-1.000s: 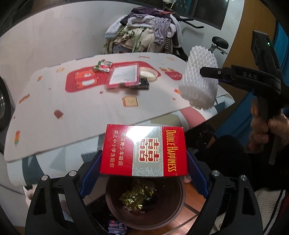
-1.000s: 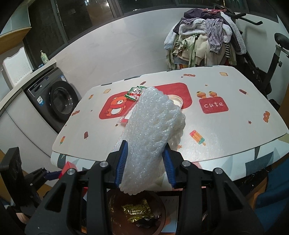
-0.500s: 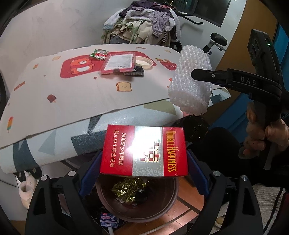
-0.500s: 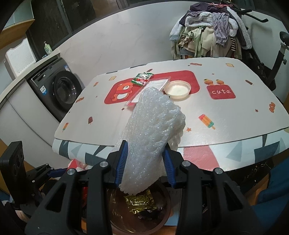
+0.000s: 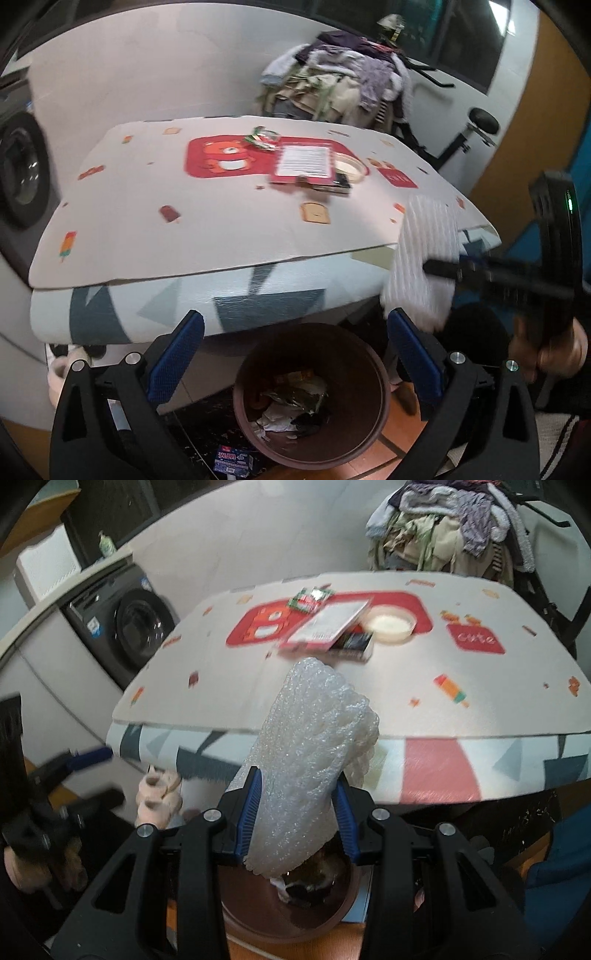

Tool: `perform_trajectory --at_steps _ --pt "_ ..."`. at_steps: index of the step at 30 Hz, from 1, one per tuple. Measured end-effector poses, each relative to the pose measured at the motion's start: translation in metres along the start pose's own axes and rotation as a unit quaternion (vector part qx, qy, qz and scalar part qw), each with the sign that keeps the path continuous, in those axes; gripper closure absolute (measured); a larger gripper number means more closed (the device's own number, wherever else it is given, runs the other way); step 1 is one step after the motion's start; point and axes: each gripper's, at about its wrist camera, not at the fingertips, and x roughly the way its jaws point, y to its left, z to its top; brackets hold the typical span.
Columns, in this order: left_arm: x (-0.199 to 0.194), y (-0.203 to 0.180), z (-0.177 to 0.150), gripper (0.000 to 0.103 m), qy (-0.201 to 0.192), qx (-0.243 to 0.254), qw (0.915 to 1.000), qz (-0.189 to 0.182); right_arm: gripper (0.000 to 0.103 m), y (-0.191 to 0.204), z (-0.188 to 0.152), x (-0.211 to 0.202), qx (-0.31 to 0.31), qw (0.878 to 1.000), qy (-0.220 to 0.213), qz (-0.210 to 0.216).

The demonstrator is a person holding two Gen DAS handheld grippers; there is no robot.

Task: Collect trash
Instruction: 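Lower the bubble wrap and red box into the brown bin and open both grippers, then grasp the clear plastic lid with the right gripper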

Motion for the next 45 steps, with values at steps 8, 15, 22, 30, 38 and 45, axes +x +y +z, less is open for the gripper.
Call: perform_trajectory --at_steps 8,15,22,30,38,45 --pt "-0.001 0.016 -0.003 0.006 0.002 -0.029 0.9995 0.013 0.062 0.012 -0.021 0.03 -0.009 0.998 0.063 0.012" --pt "0.003 0.019 -0.007 0.006 0.009 -0.033 0.9993 0.014 0.062 0.01 -0.03 0.049 0.002 0.994 0.109 0.02" --pt "0.004 0.02 -0.008 0.006 0.011 -0.034 0.9993 0.014 0.059 0.015 -0.035 0.056 -0.006 0.991 0.128 0.025" --pt "0.005 0.019 -0.008 0.006 0.011 -0.032 0.9993 0.014 0.007 0.02 -0.033 0.052 -0.026 0.993 0.111 0.012" --pt "0.007 0.02 -0.009 0.006 0.013 -0.034 0.9992 0.015 0.006 0.012 -0.031 0.055 -0.018 0.993 0.115 -0.002" --pt "0.01 0.023 -0.008 0.006 0.017 -0.038 0.999 0.016 0.006 0.007 -0.029 0.057 -0.015 0.993 0.115 -0.012"
